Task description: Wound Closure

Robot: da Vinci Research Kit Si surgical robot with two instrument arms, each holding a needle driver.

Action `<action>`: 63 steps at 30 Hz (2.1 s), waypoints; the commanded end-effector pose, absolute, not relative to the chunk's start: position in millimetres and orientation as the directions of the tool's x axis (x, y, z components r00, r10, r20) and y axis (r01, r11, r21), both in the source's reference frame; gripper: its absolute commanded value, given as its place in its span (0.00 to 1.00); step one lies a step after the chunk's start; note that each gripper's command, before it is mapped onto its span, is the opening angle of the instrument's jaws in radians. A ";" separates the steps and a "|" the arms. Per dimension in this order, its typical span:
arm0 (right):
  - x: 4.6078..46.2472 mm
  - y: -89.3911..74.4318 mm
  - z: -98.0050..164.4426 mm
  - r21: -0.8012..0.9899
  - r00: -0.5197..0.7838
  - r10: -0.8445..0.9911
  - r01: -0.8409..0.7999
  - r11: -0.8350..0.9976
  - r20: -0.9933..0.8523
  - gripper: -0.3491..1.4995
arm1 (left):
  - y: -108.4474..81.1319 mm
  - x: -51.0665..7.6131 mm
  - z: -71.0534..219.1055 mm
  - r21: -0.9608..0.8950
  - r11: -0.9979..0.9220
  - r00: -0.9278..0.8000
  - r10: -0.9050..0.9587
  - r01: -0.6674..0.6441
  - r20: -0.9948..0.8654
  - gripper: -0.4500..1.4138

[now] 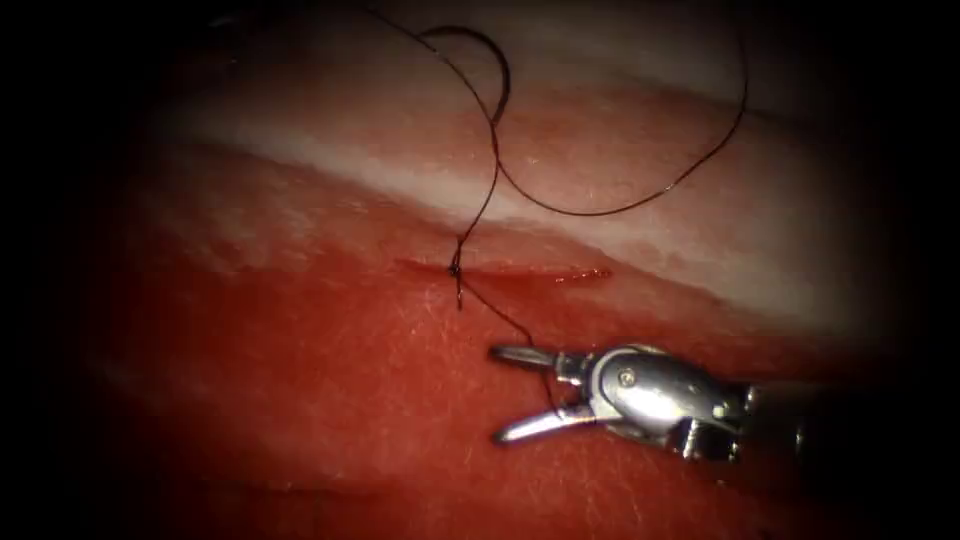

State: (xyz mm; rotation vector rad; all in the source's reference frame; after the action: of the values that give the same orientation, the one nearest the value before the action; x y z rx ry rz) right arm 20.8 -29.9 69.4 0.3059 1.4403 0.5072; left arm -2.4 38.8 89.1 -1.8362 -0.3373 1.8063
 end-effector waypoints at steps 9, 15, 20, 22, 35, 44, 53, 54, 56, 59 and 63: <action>21.5 -28.4 69.0 0.684 -0.019 0.696 -0.205 0.700 -0.718 0.80 | 37.4 -4.8 81.5 -0.558 -0.827 0.105 0.550 -0.071 -0.828 0.00; 19.8 -27.1 66.7 0.800 -0.090 0.802 -0.195 0.568 -0.591 0.81 | 36.8 -5.6 75.8 -0.565 -0.825 0.134 0.561 0.010 -0.817 0.00; 18.7 -25.9 65.8 0.805 -0.102 0.812 -0.245 0.540 -0.575 0.75 | 37.2 -5.9 73.0 -0.572 -0.819 0.144 0.572 0.047 -0.807 0.00; 18.4 -25.2 66.0 0.827 -0.118 0.835 -0.266 0.495 -0.538 0.74 | 37.4 -6.0 72.0 -0.574 -0.817 0.151 0.576 0.059 -0.803 0.00; 21.1 -23.3 71.2 0.810 -0.041 0.861 -0.364 0.459 -0.507 0.83 | 38.9 -7.0 66.8 -0.574 -0.808 0.202 0.589 0.135 -0.782 0.00; 23.5 -22.4 73.6 0.797 -0.024 0.863 -0.397 0.456 -0.505 0.87 | 39.1 -7.7 64.4 -0.569 -0.804 0.224 0.594 0.170 -0.773 0.00; 25.4 -20.8 73.9 0.794 -0.033 0.863 -0.412 0.447 -0.503 0.88 | 39.1 -8.0 63.1 -0.566 -0.803 0.237 0.596 0.186 -0.767 0.00; 25.7 -20.7 74.1 0.790 -0.032 0.861 -0.416 0.451 -0.508 0.89 | 39.1 -8.0 63.0 -0.565 -0.803 0.239 0.596 0.190 -0.767 0.00; 26.1 -20.6 74.5 0.782 -0.028 0.854 -0.420 0.461 -0.519 0.89 | 39.1 -8.1 62.9 -0.565 -0.803 0.240 0.596 0.191 -0.766 0.00; 26.5 -20.3 75.3 0.756 -0.012 0.834 -0.429 0.494 -0.552 0.91 | 39.0 -8.1 62.8 -0.564 -0.803 0.241 0.596 0.192 -0.766 0.00; 26.8 -20.0 76.1 0.744 -0.002 0.821 -0.424 0.516 -0.571 0.91 | 38.9 -8.1 62.7 -0.563 -0.803 0.241 0.595 0.193 -0.766 0.00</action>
State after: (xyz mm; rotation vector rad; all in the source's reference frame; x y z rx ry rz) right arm 26.0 -20.1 75.6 0.4047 1.2117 1.0159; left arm -7.8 38.2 62.4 -2.1653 -0.7305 1.5784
